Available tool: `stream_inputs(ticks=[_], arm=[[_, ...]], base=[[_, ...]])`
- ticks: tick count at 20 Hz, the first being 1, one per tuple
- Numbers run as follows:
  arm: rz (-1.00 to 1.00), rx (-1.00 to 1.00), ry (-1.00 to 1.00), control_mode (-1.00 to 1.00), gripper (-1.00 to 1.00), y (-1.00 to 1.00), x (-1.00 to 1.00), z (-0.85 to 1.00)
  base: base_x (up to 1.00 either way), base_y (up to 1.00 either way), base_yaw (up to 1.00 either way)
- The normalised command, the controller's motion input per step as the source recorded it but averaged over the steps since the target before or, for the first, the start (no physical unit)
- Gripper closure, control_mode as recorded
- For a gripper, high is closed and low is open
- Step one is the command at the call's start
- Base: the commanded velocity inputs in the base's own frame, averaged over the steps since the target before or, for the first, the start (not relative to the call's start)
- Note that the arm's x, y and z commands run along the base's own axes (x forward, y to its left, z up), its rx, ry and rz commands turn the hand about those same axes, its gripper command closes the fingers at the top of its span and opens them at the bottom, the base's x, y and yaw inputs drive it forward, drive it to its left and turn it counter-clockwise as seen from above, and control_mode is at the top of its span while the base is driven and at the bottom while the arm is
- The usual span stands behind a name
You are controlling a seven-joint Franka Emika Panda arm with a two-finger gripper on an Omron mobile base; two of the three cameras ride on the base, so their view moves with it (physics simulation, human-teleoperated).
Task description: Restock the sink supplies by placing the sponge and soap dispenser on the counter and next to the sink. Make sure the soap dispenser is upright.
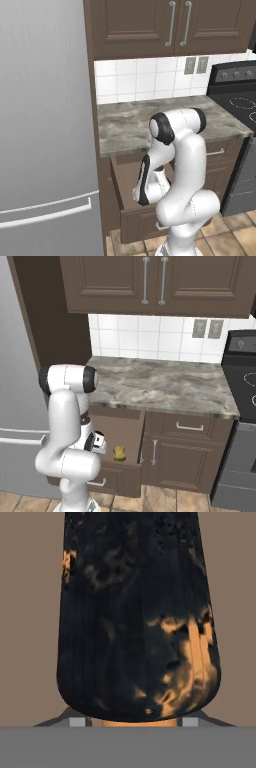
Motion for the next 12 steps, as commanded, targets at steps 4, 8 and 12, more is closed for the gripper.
stream_inputs(ticks=[4, 8, 12], arm=[[0.0, 0.0, -0.06, -1.0, 1.0, 0.0, 0.0, 0.0], [0.0, 0.02, -0.12, -1.0, 1.0, -0.09, -0.2, 0.22], [0.0, 0.0, -0.09, -1.0, 1.0, -0.15, -0.48, 0.82]], base=[[0.0, 0.0, 0.0], [0.0, 0.0, 0.0], [0.0, 0.0, 0.0]])
